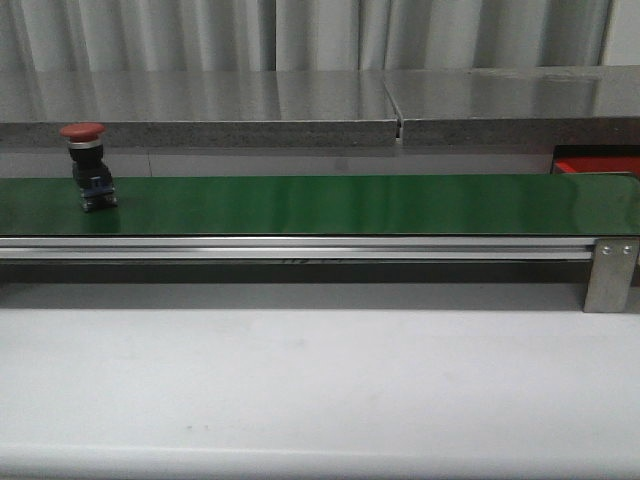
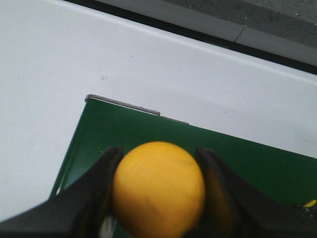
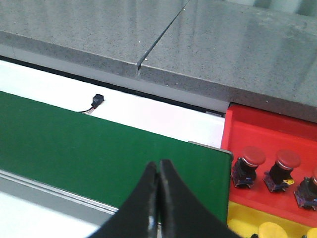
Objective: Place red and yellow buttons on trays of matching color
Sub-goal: 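Grasp the yellow button and set it on the belt, open left gripper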
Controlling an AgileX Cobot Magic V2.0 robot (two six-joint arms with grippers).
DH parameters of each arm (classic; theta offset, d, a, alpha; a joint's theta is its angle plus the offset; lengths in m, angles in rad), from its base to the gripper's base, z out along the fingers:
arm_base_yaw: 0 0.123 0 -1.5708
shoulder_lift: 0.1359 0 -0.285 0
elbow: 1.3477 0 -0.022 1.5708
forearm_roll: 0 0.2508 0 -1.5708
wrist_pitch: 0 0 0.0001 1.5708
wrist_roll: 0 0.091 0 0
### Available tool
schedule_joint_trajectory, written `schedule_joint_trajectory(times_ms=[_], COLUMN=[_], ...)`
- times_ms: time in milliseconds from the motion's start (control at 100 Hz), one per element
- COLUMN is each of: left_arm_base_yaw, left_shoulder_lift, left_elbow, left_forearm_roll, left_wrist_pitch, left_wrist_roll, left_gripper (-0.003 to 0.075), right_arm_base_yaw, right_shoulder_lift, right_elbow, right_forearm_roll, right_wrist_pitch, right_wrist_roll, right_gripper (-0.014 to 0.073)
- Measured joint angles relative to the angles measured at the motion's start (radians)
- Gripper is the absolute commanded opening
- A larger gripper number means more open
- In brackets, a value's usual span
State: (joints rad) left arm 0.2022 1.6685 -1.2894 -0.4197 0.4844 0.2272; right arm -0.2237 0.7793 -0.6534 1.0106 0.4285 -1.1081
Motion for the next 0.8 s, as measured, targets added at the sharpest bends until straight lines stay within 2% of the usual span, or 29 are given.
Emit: schedule_joint_trajectory(times_ms=[420, 800], left_arm_base_yaw=[0.0, 0.0], left_shoulder_lift=[0.109, 0.114], left_elbow=[0.0, 0.0], left_forearm_roll=[-0.002, -0.004], left_wrist_pitch=[-0.054, -0.115], left_wrist_roll=[0.0, 0.0], left_gripper=[-0.002, -0.002], right_arm_base_yaw=[0.0, 0.0], right_shoulder_lift=[0.0, 0.0], right_elbow=[0.0, 0.0], right_forearm_roll=[0.0, 0.0], right_wrist_pitch=[0.0, 0.0], right_wrist_roll=[0.0, 0.0], right_gripper=[-0.0117, -0.0117])
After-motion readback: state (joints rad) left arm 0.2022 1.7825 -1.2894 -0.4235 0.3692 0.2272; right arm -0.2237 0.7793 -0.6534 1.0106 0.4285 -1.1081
